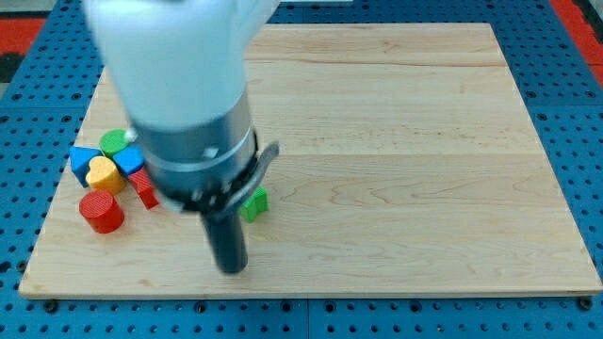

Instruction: Push the red star below the blue cube

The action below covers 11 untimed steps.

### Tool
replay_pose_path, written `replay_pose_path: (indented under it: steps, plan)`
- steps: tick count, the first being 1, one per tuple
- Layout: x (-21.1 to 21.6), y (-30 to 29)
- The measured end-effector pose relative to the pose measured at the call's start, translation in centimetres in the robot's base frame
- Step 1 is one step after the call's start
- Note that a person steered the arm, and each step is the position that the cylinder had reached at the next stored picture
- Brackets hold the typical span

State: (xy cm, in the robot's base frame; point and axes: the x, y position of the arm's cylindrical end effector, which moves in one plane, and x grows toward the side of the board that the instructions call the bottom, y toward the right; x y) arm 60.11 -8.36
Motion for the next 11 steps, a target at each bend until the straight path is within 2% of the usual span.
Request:
replay_pose_path:
  steps: [1,2,3,4,5,6,7,8,9,10,11]
  plan:
    - [-1.4,-9.8]
    - [-3.9,-15.3]
    - [-6.6,-16.9]
    - [-7.4,-19.4]
    - [-10.4,-17.3]
    - [-12.1,-11.5]
    - [-11.7,-12.5]
    - [-9.4,-13.6]
    - [-14.1,-6.1]
    - [-16.4,2.9]
    - [-17.1,-5.8]
